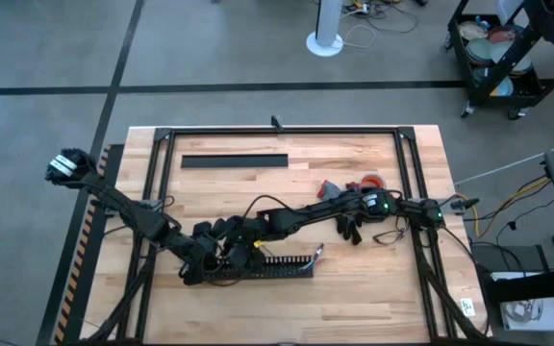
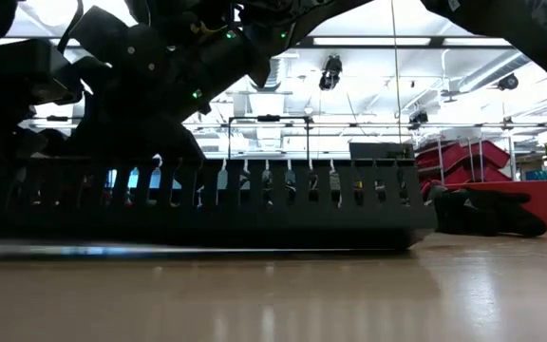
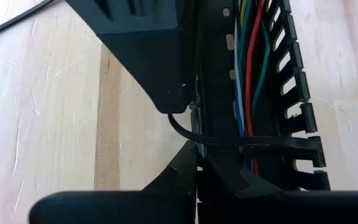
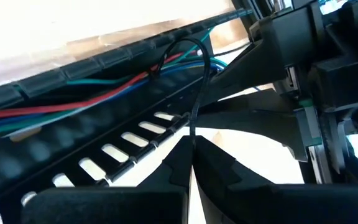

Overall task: Ziptie cables
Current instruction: Put the colored zip-tied cables into the black cable duct

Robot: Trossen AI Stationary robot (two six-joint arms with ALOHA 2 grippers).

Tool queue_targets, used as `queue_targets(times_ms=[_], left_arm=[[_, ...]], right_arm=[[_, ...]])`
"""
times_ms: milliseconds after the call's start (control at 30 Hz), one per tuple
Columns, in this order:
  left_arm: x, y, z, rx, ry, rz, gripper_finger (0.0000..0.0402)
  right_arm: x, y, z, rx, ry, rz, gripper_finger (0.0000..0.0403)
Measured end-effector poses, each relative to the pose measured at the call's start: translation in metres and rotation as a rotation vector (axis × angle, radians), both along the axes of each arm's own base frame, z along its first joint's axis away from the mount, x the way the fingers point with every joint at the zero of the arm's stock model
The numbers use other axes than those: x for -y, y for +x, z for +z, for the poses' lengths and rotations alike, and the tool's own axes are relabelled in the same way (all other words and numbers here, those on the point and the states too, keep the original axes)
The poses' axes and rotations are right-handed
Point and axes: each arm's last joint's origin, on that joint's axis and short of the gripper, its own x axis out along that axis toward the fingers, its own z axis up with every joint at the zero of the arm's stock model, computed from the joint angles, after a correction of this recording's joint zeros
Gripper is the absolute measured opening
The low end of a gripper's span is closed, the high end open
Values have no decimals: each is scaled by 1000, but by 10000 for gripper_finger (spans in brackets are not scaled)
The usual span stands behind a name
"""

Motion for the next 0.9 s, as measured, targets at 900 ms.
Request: queue_targets(times_ms=[900], left_arm=[[-5,1,0,59,146,38,0]], right_arm=[[-3,-3,14,-148,74,-186,0]])
